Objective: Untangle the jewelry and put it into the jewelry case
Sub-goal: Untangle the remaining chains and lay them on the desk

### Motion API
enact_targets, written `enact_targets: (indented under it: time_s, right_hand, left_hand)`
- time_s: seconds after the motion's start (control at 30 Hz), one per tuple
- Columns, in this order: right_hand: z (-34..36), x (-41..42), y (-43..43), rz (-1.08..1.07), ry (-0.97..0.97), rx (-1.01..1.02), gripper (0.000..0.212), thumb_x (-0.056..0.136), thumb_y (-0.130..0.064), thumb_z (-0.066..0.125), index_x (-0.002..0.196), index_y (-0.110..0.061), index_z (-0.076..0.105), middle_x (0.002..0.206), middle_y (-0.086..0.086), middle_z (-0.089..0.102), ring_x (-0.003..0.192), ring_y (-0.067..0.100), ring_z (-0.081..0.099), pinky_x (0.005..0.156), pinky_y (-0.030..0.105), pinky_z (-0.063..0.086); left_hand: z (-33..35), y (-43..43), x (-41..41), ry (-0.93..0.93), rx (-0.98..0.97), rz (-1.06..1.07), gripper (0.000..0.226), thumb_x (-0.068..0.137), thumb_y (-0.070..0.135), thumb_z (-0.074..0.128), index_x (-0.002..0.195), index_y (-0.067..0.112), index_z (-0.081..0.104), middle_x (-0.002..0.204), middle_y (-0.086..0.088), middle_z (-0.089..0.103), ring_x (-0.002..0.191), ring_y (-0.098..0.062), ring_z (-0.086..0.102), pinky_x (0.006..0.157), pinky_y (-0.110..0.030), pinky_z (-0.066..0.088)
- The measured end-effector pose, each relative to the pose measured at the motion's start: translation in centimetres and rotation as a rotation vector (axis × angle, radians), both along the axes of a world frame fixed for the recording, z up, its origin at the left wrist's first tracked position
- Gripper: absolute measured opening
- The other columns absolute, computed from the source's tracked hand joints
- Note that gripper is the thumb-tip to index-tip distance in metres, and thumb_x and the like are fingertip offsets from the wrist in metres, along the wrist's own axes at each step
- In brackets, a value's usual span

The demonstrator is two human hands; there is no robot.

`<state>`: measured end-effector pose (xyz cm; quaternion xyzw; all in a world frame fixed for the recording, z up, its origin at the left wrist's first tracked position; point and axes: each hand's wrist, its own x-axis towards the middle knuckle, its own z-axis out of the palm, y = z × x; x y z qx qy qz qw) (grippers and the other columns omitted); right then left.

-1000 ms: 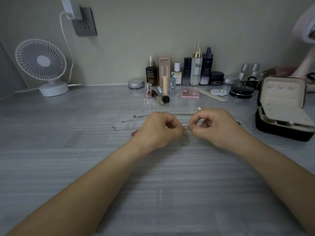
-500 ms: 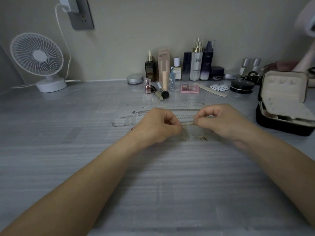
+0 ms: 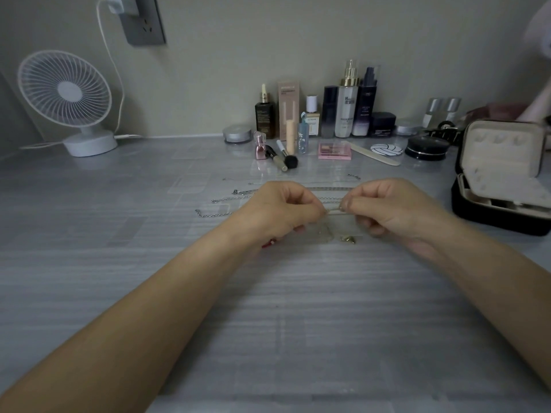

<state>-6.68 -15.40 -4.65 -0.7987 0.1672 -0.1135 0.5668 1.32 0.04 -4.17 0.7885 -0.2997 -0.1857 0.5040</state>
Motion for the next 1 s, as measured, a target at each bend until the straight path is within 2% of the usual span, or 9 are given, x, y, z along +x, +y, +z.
enact_targets:
  time_s: [0.07, 0.17, 0.27, 0.37, 0.47, 0.53, 0.67, 0.87, 1.0]
  right_hand:
    - [-0.06, -0.18, 0.24, 0.005, -0.054, -0.207, 0.005, 0.078, -0.018, 0.07, 0.075, -0.022, 0.069, 0.053, -0.013, 0.059, 0.047, -0.002, 0.051, 0.044, 0.004, 0.035]
    - [-0.17, -0.14, 0.29, 0.093, -0.166, -0.322, 0.011, 0.079, -0.017, 0.07, 0.081, -0.028, 0.068, 0.074, -0.012, 0.063, 0.052, -0.008, 0.051, 0.053, 0.001, 0.037]
    - [-0.42, 0.0, 0.49, 0.196, -0.16, -0.351, 0.018, 0.078, -0.015, 0.071, 0.079, -0.032, 0.066, 0.064, -0.018, 0.065, 0.051, 0.0, 0.05, 0.053, 0.008, 0.041]
    - [-0.75, 0.2, 0.6, 0.226, -0.18, -0.393, 0.022, 0.077, -0.012, 0.072, 0.073, -0.032, 0.065, 0.055, -0.026, 0.061, 0.046, -0.001, 0.05, 0.05, 0.007, 0.038]
    - [-0.62, 0.21, 0.56, 0.202, -0.203, -0.442, 0.021, 0.079, -0.015, 0.071, 0.07, -0.033, 0.065, 0.055, -0.027, 0.061, 0.047, -0.005, 0.052, 0.049, 0.006, 0.037]
    - [-0.51, 0.14, 0.51, 0.198, -0.22, -0.469, 0.02, 0.08, -0.016, 0.069, 0.072, -0.033, 0.067, 0.058, -0.022, 0.063, 0.051, -0.008, 0.053, 0.051, 0.005, 0.037]
    - [-0.63, 0.18, 0.38, 0.131, -0.221, -0.485, 0.018, 0.074, -0.017, 0.075, 0.069, -0.032, 0.067, 0.063, -0.014, 0.061, 0.048, -0.005, 0.051, 0.048, 0.006, 0.036]
    - [-0.75, 0.2, 0.35, 0.108, -0.203, -0.537, 0.021, 0.074, -0.017, 0.074, 0.064, -0.032, 0.065, 0.061, -0.015, 0.06, 0.049, -0.006, 0.052, 0.05, 0.005, 0.037]
    - [-0.8, 0.28, 0.27, 0.102, -0.208, -0.547, 0.022, 0.075, -0.015, 0.072, 0.065, -0.032, 0.066, 0.063, -0.017, 0.061, 0.052, -0.008, 0.053, 0.051, 0.005, 0.037]
  left_hand:
    - [-0.01, 0.0, -0.03, 0.013, -0.012, 0.004, 0.013, 0.081, 0.014, 0.066, 0.07, 0.021, 0.064, 0.061, 0.009, 0.058, 0.048, 0.002, 0.05, 0.047, -0.023, 0.033]
    - [-0.14, -0.01, -0.04, 0.001, -0.001, 0.009, 0.014, 0.081, 0.014, 0.066, 0.07, 0.021, 0.064, 0.065, 0.005, 0.059, 0.052, -0.001, 0.05, 0.046, -0.023, 0.033]
    - [-0.18, -0.03, -0.09, -0.02, 0.006, 0.003, 0.015, 0.081, 0.012, 0.065, 0.069, 0.021, 0.064, 0.069, 0.0, 0.058, 0.053, -0.003, 0.049, 0.046, -0.023, 0.034]
    - [-0.12, -0.03, -0.18, -0.053, 0.033, -0.01, 0.012, 0.081, 0.013, 0.066, 0.071, 0.02, 0.064, 0.065, 0.003, 0.057, 0.051, -0.002, 0.049, 0.045, -0.018, 0.037]
    - [-0.27, -0.11, -0.06, -0.088, 0.059, 0.002, 0.011, 0.08, 0.016, 0.067, 0.071, 0.019, 0.065, 0.065, -0.001, 0.058, 0.061, -0.016, 0.05, 0.055, -0.027, 0.04]
    - [-0.36, -0.13, -0.07, -0.099, 0.071, 0.008, 0.011, 0.08, 0.016, 0.067, 0.07, 0.019, 0.064, 0.064, -0.003, 0.057, 0.063, -0.02, 0.048, 0.053, -0.028, 0.039]
    - [-0.29, -0.13, -0.13, -0.118, 0.091, -0.002, 0.01, 0.08, 0.015, 0.068, 0.071, 0.018, 0.065, 0.058, 0.003, 0.054, 0.055, -0.012, 0.047, 0.04, -0.014, 0.035]
    - [-0.35, -0.22, -0.05, -0.144, 0.097, 0.011, 0.009, 0.081, 0.016, 0.067, 0.073, 0.018, 0.066, 0.061, 0.003, 0.055, 0.051, -0.012, 0.045, 0.041, -0.017, 0.037]
    - [-0.22, -0.13, -0.06, -0.159, 0.096, 0.012, 0.008, 0.08, 0.016, 0.068, 0.073, 0.018, 0.068, 0.06, 0.004, 0.057, 0.038, -0.004, 0.041, 0.037, -0.014, 0.034]
